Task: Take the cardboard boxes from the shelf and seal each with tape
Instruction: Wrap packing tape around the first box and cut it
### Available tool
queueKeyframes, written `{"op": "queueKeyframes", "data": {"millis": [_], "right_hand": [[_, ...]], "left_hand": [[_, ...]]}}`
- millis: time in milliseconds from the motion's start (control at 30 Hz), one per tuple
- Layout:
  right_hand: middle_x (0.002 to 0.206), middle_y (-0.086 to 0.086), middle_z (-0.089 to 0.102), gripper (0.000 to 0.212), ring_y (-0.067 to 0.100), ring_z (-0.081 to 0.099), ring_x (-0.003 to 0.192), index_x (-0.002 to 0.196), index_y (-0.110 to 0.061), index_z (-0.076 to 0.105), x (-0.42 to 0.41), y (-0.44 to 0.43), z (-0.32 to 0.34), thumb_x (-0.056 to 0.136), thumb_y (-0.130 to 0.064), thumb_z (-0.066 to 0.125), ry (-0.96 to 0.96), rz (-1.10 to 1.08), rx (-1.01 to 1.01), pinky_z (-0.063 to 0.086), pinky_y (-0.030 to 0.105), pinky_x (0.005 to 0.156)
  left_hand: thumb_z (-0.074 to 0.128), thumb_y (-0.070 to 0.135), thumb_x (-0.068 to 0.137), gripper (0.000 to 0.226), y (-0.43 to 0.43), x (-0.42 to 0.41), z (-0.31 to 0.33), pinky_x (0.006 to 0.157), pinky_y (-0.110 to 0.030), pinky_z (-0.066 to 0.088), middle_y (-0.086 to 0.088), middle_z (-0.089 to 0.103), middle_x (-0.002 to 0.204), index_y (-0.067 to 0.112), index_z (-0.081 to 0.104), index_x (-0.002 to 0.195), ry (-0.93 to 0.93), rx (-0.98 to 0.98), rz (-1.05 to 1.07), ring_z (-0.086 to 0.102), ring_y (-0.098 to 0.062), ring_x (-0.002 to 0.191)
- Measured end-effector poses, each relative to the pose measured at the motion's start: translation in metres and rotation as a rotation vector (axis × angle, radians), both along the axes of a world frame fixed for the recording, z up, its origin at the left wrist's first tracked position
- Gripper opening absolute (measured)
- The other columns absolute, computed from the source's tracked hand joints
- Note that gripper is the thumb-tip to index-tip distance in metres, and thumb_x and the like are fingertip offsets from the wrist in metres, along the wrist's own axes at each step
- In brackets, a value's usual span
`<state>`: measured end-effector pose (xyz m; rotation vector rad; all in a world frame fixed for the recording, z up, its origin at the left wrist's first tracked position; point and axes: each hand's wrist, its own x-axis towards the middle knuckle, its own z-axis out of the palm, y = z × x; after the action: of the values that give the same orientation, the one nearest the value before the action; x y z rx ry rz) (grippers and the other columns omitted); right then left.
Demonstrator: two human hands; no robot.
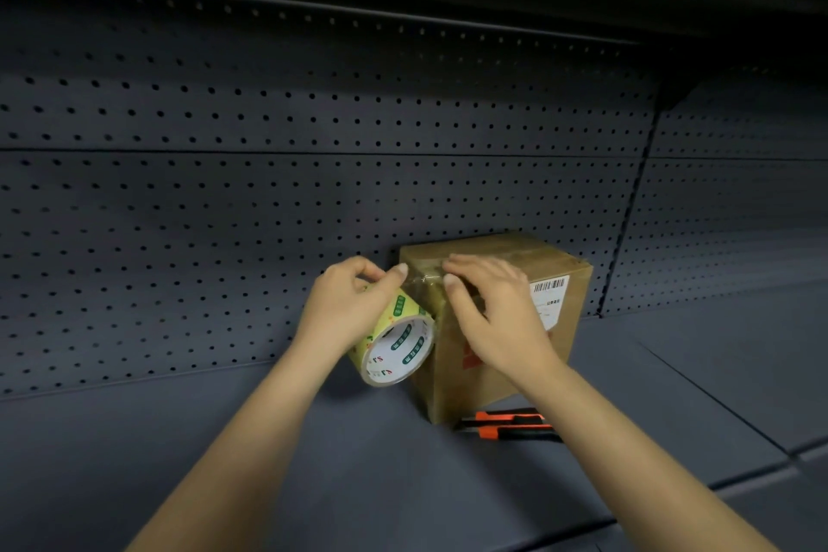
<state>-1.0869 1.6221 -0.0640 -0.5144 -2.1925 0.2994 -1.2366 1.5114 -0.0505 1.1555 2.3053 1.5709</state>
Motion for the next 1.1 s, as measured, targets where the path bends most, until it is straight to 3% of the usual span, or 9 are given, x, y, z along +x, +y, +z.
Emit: {"op": "queueKeyframes", "data": {"millis": [167, 367, 467, 533, 633, 800, 900, 1033, 1100], "right_hand": [[0.130, -0.005, 0.064, 0.054, 0.010, 0.052, 0.126, 0.124, -0.019, 0.068, 0.005, 0.006, -0.003, 0.097, -0.048, 0.032, -0.047, 0.039, -0.026, 0.032, 0.035, 0.110], [0.125, -0.014, 0.063, 0.043, 0.001, 0.052, 0.126, 0.121, -0.020, 0.069, 0.028, 0.015, 0.005, 0.096, -0.041, 0.041, -0.059, 0.132, -0.037, 0.037, 0.034, 0.110], [0.120, -0.013, 0.067, 0.033, -0.002, 0.055, 0.121, 0.116, -0.022, 0.072, 0.047, 0.022, 0.010, 0.094, -0.034, 0.050, -0.042, 0.163, -0.071, 0.040, 0.035, 0.109], [0.118, -0.013, 0.069, 0.029, -0.003, 0.054, 0.122, 0.112, -0.024, 0.072, 0.056, 0.023, 0.014, 0.091, -0.028, 0.053, -0.037, 0.163, -0.125, 0.037, 0.032, 0.112], [0.114, -0.015, 0.070, 0.027, -0.004, 0.049, 0.126, 0.106, -0.024, 0.075, 0.054, 0.014, 0.019, 0.089, -0.033, 0.056, -0.020, 0.099, -0.175, 0.028, 0.027, 0.116], [0.104, -0.014, 0.074, 0.019, -0.006, 0.062, 0.102, 0.101, -0.025, 0.078, 0.038, -0.009, 0.016, 0.090, -0.036, 0.067, 0.037, -0.080, -0.216, 0.045, 0.010, 0.088], [0.100, -0.016, 0.074, 0.019, -0.002, 0.066, 0.094, 0.098, -0.027, 0.078, 0.040, -0.008, 0.018, 0.090, -0.039, 0.066, 0.010, -0.118, -0.260, 0.054, 0.024, 0.084], [0.105, -0.017, 0.073, 0.022, -0.003, 0.066, 0.096, 0.093, -0.026, 0.080, 0.044, -0.005, 0.020, 0.091, -0.042, 0.064, -0.023, -0.124, -0.269, 0.056, 0.029, 0.080], [0.098, -0.013, 0.075, 0.024, 0.005, 0.069, 0.091, 0.089, -0.024, 0.080, 0.044, -0.004, 0.021, 0.091, -0.042, 0.064, -0.035, -0.132, -0.258, 0.056, 0.034, 0.075]], "left_hand": [[0.061, 0.057, 0.074, 0.058, -0.010, 0.000, -0.014, 0.064, -0.032, 0.041, -0.004, 0.058, 0.059, -0.001, 0.061, 0.075, -0.142, 0.071, -0.147, 0.054, -0.018, 0.057], [0.069, 0.053, 0.083, 0.047, -0.018, 0.016, -0.017, 0.065, -0.032, 0.045, -0.012, 0.070, 0.071, 0.007, 0.068, 0.078, -0.186, 0.113, -0.321, 0.062, -0.016, 0.063], [0.062, 0.039, 0.094, 0.032, -0.021, 0.032, -0.020, 0.065, -0.022, 0.045, 0.000, 0.067, 0.069, 0.014, 0.068, 0.074, -0.238, 0.118, -0.404, 0.061, -0.009, 0.065], [0.058, 0.026, 0.097, 0.025, -0.021, 0.042, -0.023, 0.061, -0.016, 0.043, 0.003, 0.066, 0.070, 0.014, 0.067, 0.076, -0.261, 0.132, -0.448, 0.059, -0.005, 0.066], [0.059, 0.027, 0.097, 0.023, -0.020, 0.047, -0.026, 0.068, -0.023, 0.046, -0.004, 0.069, 0.079, 0.009, 0.068, 0.088, -0.269, 0.144, -0.471, 0.062, -0.009, 0.072], [0.059, 0.031, 0.096, 0.023, -0.016, 0.038, -0.025, 0.068, -0.027, 0.046, 0.004, 0.067, 0.073, 0.012, 0.069, 0.087, -0.314, 0.111, -0.472, 0.062, -0.010, 0.069], [0.064, 0.040, 0.092, 0.032, -0.010, 0.038, -0.028, 0.072, -0.033, 0.047, -0.004, 0.070, 0.078, 0.009, 0.069, 0.090, -0.299, 0.082, -0.498, 0.065, -0.015, 0.073], [0.063, 0.042, 0.089, 0.039, -0.001, 0.037, -0.036, 0.069, -0.033, 0.046, -0.018, 0.070, 0.081, 0.003, 0.068, 0.089, -0.289, 0.069, -0.484, 0.063, -0.019, 0.070], [0.065, 0.043, 0.090, 0.041, 0.001, 0.038, -0.050, 0.067, -0.032, 0.045, -0.012, 0.066, 0.071, 0.002, 0.067, 0.087, -0.267, -0.008, -0.443, 0.061, -0.018, 0.066]]}}
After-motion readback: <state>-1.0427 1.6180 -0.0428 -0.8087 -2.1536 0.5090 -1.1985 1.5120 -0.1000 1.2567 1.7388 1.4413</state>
